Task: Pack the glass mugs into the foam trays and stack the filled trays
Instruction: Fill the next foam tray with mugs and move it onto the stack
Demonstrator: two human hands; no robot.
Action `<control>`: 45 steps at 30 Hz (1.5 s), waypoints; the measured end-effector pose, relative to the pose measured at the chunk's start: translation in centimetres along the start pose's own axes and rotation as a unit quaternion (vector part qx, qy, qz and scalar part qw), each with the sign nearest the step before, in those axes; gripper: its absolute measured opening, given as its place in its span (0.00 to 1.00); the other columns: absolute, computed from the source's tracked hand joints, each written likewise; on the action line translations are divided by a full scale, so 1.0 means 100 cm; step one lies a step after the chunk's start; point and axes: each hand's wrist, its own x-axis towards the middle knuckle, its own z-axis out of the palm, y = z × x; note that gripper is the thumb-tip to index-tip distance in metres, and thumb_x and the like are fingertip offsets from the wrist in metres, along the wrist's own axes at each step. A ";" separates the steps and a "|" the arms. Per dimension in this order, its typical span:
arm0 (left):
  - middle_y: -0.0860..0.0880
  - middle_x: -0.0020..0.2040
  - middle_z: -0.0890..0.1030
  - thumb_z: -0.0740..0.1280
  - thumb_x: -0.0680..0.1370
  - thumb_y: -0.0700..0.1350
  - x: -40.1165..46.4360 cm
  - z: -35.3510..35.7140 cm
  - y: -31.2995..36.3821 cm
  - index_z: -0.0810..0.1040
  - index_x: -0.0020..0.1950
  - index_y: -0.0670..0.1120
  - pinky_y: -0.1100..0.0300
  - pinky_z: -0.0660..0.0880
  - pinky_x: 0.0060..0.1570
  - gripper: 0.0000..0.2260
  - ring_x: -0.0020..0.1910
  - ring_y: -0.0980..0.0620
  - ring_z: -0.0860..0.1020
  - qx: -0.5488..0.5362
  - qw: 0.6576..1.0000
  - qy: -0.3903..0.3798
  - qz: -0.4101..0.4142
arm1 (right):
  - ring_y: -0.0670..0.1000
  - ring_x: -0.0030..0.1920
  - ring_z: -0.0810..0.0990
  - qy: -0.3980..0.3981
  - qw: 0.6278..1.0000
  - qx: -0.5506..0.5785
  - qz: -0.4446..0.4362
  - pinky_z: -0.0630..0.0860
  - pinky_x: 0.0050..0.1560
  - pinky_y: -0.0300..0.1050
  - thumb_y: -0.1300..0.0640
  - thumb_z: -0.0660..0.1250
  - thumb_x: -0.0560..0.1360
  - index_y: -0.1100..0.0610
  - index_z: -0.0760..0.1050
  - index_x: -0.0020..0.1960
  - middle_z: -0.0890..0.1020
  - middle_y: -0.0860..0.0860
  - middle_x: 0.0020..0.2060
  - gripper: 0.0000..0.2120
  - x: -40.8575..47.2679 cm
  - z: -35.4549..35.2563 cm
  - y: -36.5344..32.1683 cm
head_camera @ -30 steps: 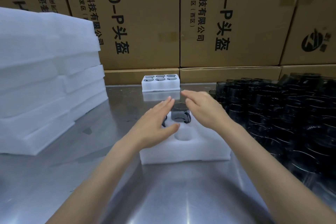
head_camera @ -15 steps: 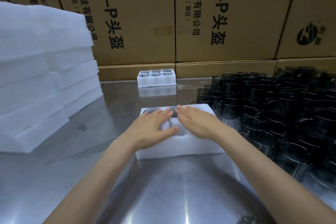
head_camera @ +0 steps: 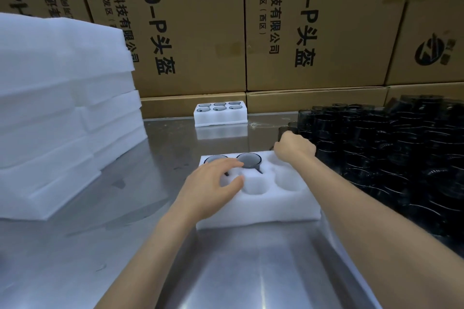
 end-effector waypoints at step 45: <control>0.59 0.77 0.50 0.59 0.79 0.56 0.004 0.018 0.043 0.53 0.77 0.54 0.60 0.47 0.73 0.28 0.75 0.62 0.49 0.082 0.988 -0.031 0.127 | 0.41 0.75 0.48 0.081 0.955 0.040 -0.284 0.55 0.70 0.41 0.49 0.48 0.82 0.49 0.51 0.77 0.52 0.41 0.76 0.24 -0.068 -0.003 0.054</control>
